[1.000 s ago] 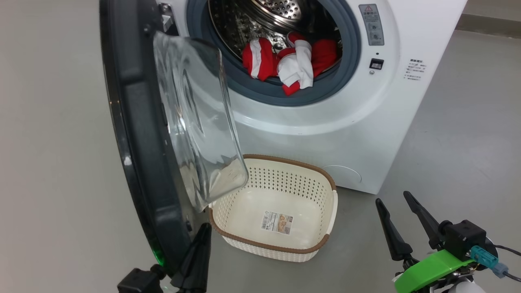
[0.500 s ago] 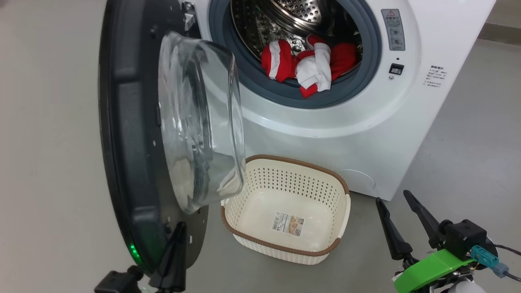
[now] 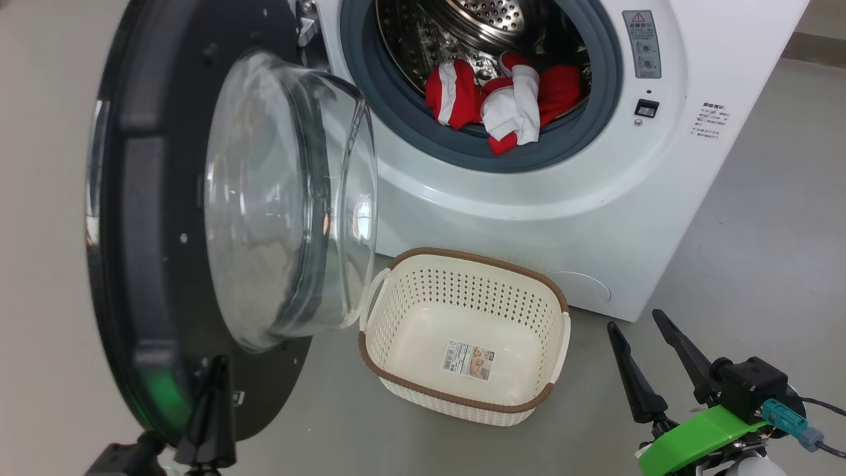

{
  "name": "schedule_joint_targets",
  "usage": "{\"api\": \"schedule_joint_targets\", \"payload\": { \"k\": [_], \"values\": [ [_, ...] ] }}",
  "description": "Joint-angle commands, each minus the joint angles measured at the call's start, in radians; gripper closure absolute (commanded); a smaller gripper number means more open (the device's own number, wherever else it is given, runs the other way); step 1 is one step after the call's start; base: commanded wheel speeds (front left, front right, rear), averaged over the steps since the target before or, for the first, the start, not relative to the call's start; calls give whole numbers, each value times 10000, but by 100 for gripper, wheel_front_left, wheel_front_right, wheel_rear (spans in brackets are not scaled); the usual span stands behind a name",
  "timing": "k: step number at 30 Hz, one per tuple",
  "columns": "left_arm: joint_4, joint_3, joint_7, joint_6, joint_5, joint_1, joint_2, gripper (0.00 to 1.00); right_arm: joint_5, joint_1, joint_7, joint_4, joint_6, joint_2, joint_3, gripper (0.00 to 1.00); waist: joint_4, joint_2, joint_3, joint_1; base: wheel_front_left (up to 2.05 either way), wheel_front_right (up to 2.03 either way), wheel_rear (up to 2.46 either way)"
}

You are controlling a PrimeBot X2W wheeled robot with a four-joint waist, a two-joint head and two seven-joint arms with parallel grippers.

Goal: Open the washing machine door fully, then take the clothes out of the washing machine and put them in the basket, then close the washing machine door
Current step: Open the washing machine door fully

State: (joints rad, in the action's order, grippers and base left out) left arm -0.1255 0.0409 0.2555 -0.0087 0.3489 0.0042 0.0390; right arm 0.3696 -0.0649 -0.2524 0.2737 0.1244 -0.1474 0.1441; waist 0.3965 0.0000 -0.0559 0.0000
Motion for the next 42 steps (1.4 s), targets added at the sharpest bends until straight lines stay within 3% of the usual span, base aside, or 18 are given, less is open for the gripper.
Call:
{"api": "schedule_joint_targets", "payload": {
  "k": [1, 14, 42],
  "values": [
    [98, -761, 63, -29, -157, -245, 113, 100, 46, -255, -93, -255, 63, -94, 237, 0, -34, 0, -69, 0, 0, 0, 0],
    [-385, -2524, 63, -264, -588, -851, 258, 100, 6, -394, -93, -314, 63, -235, 261, 0, -53, 0, -413, 0, 0, 0, 0],
    [-3016, -5636, 63, -854, -943, -3349, 1358, 100, -59, -987, -93, -386, 63, -604, 453, 0, -338, 0, -1519, 0, 0, 0, 0]
  ]
}}
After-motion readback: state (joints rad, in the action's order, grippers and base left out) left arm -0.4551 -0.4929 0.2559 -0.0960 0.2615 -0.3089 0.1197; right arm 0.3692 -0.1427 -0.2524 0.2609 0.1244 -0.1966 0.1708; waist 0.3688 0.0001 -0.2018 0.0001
